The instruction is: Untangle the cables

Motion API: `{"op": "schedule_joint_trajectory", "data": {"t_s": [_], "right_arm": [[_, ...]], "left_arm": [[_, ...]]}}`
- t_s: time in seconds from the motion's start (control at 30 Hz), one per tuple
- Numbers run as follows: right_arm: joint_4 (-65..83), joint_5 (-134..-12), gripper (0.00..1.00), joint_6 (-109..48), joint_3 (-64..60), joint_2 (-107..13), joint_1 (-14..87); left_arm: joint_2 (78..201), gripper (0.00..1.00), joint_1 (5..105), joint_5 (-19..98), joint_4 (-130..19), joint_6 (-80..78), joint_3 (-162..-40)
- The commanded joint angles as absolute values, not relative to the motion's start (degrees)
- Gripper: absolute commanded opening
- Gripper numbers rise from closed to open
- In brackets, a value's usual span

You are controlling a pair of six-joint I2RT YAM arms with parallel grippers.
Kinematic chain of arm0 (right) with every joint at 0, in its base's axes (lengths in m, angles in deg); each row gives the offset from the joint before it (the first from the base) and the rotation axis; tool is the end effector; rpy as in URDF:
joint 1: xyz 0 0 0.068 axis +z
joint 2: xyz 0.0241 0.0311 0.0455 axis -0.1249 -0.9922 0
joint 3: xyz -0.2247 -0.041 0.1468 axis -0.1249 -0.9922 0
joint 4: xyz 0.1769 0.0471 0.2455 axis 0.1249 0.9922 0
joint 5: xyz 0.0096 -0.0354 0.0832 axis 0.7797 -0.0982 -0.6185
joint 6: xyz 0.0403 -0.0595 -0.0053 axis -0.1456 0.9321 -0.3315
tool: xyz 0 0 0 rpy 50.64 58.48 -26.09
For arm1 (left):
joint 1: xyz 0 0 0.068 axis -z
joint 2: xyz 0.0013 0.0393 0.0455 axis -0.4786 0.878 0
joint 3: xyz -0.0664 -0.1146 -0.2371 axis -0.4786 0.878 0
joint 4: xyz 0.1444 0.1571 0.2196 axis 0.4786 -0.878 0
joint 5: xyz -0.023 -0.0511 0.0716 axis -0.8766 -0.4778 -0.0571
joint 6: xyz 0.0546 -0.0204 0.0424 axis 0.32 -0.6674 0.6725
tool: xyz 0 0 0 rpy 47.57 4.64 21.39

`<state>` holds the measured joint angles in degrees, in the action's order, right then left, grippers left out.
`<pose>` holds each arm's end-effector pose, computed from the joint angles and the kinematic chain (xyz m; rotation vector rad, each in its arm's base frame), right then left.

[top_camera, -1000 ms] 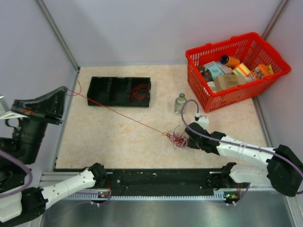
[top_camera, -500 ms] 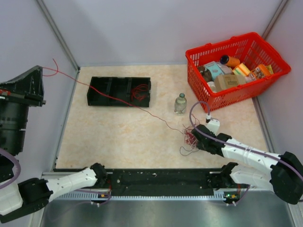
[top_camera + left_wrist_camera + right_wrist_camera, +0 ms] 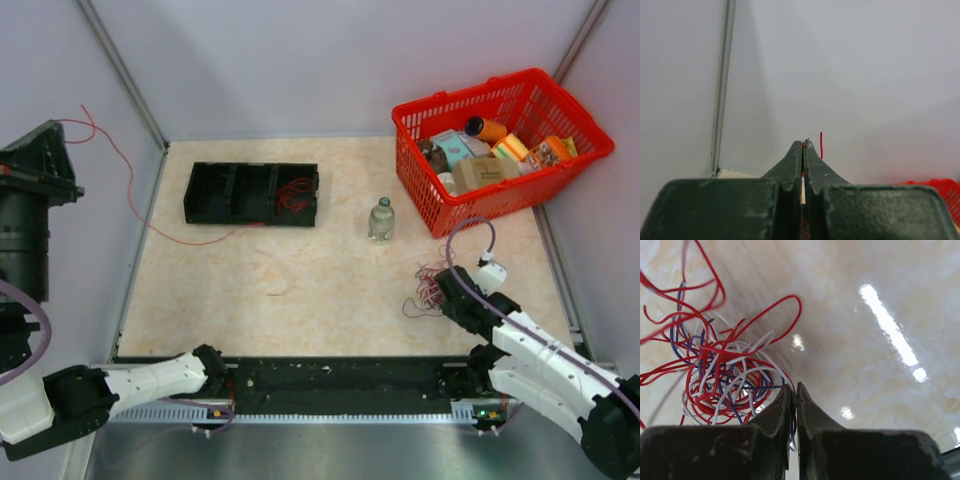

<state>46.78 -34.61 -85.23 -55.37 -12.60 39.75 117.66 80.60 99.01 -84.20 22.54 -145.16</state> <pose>0.1744 0.0756 0.1274 0.7655 2.3236 -0.0227 0.0549 0.0053 0.6781 -0.2431 1.1668 -0.1989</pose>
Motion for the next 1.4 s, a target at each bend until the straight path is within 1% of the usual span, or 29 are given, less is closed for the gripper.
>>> {"op": "schedule_joint_trajectory", "data": {"t_s": [0.0,0.2,0.4,0.53,0.6,0.7,0.87,0.97,1.07,1.17,1.27,1.37], "right_arm": [[48.83,-34.28,0.02,-87.59,-56.12,-9.35,35.74],[42.59,-41.22,0.02,-75.29,-54.27,-8.74,35.83],[39.51,-45.36,0.03,-67.36,-53.75,-7.76,35.83],[38.28,-46.67,0.04,-66.57,-53.05,-9.78,35.92],[37.92,-47.38,0.04,-66.39,-52.96,-10.31,35.83],[37.57,-47.91,0.04,-66.39,-53.4,-10.31,35.74],[37.66,-47.73,0.04,-66.39,-53.92,-9.08,35.83],[40.37,-44.49,0.04,-68.75,-53.49,-7.94,35.83],[43.1,-40.44,0.04,-71.48,-52.69,-5.75,35.74],[43.11,-39.91,0.04,-71.4,-52.69,-3.55,35.83],[43.02,-39.64,0.04,-70.52,-52.61,-3.28,35.74],[42.41,-40.69,0.04,-69.91,-52.87,-3.54,35.74]], "left_arm": [[119.07,0.0,80.72,102.06,-81.91,26.0,-149.98],[114.76,0.0,80.72,91.97,-85.77,12.83,-136.29],[117.14,0.0,80.63,85.19,-94.04,3.59,-135.57],[116.44,0.0,80.63,86.67,-97.12,1.21,-133.92],[114.51,0.0,80.63,86.42,-97.3,-0.36,-128.84],[112.04,0.0,80.63,84.93,-97.21,-4.49,-118.03],[111.42,0.0,80.63,84.83,-97.48,-10.12,-101.41],[110.46,0.0,80.63,81.95,-95.11,-11.71,-95.51],[110.45,0.0,80.63,79.4,-94.66,-11.54,-93.83],[112.64,0.0,80.63,73.08,-94.57,-12.23,-91.11],[117.3,0.0,80.63,65.34,-95.62,-14.16,-86.55],[122.65,0.0,80.63,57.45,-92.83,-16.37,-80.57]]}}
